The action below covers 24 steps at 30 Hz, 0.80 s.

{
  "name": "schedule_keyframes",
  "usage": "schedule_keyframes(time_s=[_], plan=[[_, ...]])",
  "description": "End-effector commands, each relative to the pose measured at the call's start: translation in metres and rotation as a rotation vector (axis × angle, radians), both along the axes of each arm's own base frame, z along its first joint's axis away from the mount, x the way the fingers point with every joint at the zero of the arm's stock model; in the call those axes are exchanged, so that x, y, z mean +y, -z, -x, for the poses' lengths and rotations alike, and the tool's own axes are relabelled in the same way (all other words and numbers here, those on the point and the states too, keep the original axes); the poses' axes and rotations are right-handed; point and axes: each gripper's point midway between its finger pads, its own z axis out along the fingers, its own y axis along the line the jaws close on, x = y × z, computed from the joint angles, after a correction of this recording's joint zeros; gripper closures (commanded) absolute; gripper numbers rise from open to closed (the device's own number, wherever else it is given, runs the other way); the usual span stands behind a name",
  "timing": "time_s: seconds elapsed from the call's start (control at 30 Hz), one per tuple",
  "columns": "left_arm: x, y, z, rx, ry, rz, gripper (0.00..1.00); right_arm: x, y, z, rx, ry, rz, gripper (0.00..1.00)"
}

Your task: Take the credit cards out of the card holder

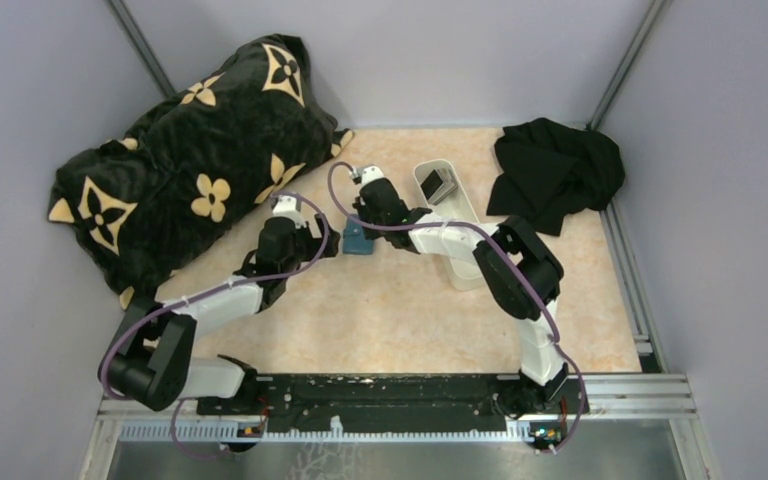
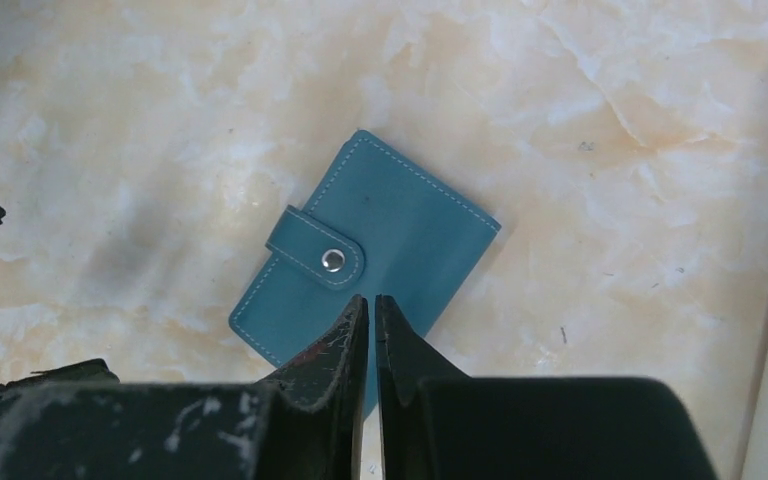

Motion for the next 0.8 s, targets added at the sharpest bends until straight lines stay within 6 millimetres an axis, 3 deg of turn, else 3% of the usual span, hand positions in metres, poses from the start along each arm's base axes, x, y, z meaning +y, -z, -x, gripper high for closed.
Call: schedule_keyframes(time_s=[0.0,0.17,0.4,0.57,0.77], plan=[[0.017,-0.006,0.002,-0.034,-0.089,0.008,0.01,0.015,-0.003,-0.001,0.009,-0.033,-0.052,0.97],[0.026,-0.012,0.002,-0.048,-0.136,0.011,0.01,0.016,0.026,0.023,0.119,-0.072,-0.083,1.0],[0.017,-0.014,0.002,-0.062,-0.079,0.012,0.01,-0.031,0.082,0.065,0.272,-0.041,0.055,1.0],[-0.011,-0.011,0.001,-0.09,0.092,0.017,0.01,-0.05,0.083,0.092,0.318,-0.049,0.061,1.0],[-0.041,-0.009,0.004,-0.083,0.276,0.03,0.01,-0.066,0.077,0.108,0.324,-0.065,0.079,1.0]])
